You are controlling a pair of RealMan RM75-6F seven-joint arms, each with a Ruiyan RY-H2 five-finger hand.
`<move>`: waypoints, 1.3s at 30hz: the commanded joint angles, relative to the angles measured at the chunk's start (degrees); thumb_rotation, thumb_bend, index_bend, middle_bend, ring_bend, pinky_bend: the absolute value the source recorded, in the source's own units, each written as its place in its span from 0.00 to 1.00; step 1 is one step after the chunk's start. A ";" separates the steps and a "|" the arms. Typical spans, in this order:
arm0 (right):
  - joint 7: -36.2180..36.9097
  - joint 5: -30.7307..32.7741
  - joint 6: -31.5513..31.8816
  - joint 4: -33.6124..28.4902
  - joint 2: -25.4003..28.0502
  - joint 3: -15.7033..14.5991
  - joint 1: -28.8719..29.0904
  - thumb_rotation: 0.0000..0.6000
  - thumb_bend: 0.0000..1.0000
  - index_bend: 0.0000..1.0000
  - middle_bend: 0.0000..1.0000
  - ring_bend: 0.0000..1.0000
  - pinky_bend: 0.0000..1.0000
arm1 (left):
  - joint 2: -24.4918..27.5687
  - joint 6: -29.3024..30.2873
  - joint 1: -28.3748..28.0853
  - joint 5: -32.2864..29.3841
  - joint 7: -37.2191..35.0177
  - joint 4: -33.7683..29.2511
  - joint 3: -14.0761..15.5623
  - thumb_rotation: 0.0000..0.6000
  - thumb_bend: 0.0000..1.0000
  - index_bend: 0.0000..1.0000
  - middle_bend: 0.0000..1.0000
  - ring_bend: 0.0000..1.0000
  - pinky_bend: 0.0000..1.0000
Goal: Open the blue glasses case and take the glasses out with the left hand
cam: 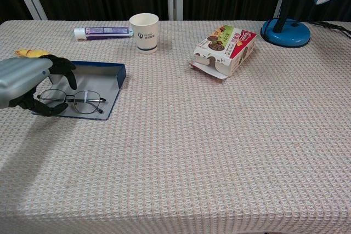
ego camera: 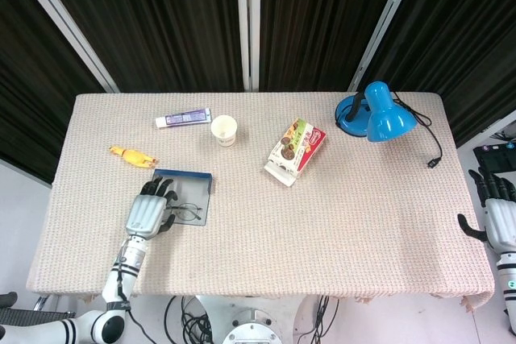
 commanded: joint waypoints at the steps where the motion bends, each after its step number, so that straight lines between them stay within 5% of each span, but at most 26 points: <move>1: 0.15 -0.17 0.40 -0.19 0.21 0.23 0.02 1.00 0.30 0.00 0.00 0.00 0.00 | -0.08 -0.43 -0.14 -0.27 -0.04 0.45 -0.02 1.00 0.35 0.38 0.13 0.05 0.15; 24: -0.61 0.24 -0.94 0.14 -0.28 -0.12 0.59 1.00 0.30 0.00 0.00 0.00 0.00 | 0.32 -2.66 -0.19 -1.54 -2.56 0.67 -0.14 1.00 0.38 0.65 0.15 0.05 0.15; 39: -0.58 -0.02 -0.55 -0.15 -0.18 -0.13 0.54 1.00 0.30 0.00 0.00 0.00 0.00 | 2.56 3.19 2.09 5.87 -2.50 -6.87 3.15 1.00 0.42 0.73 0.20 0.05 0.15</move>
